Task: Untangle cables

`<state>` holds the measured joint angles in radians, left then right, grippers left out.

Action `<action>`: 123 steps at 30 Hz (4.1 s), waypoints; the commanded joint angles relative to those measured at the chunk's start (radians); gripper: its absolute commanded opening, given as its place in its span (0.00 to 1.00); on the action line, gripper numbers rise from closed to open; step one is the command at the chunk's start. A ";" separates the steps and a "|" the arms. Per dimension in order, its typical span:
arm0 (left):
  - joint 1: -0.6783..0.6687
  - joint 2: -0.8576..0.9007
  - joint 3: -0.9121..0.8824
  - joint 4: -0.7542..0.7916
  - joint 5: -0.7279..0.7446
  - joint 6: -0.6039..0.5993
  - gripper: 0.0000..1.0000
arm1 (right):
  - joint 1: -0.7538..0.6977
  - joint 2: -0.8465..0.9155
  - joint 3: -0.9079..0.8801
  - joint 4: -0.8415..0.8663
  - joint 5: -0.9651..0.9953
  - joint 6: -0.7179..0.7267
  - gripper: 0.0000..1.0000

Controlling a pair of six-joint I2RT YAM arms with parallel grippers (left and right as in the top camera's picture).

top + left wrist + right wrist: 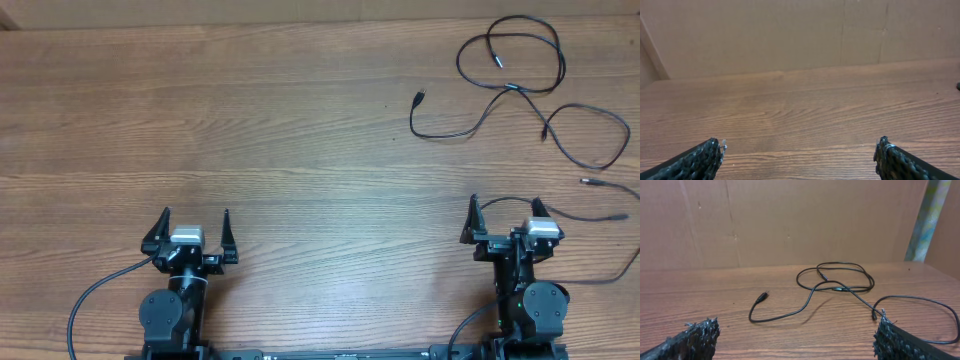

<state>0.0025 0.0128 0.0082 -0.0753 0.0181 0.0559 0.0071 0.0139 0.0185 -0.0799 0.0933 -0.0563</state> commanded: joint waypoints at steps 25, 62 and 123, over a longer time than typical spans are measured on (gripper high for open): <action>0.006 -0.010 -0.004 -0.002 -0.077 -0.092 1.00 | -0.002 -0.011 -0.011 0.004 -0.001 0.003 1.00; 0.005 -0.010 -0.003 0.001 -0.072 -0.123 0.99 | -0.002 -0.011 -0.011 0.004 -0.001 0.003 1.00; 0.005 -0.008 -0.003 0.001 -0.072 -0.123 1.00 | 0.048 -0.011 -0.011 -0.001 -0.020 -0.002 1.00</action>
<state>0.0025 0.0128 0.0082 -0.0750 -0.0639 -0.0532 0.0532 0.0139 0.0185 -0.0826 0.0814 -0.0563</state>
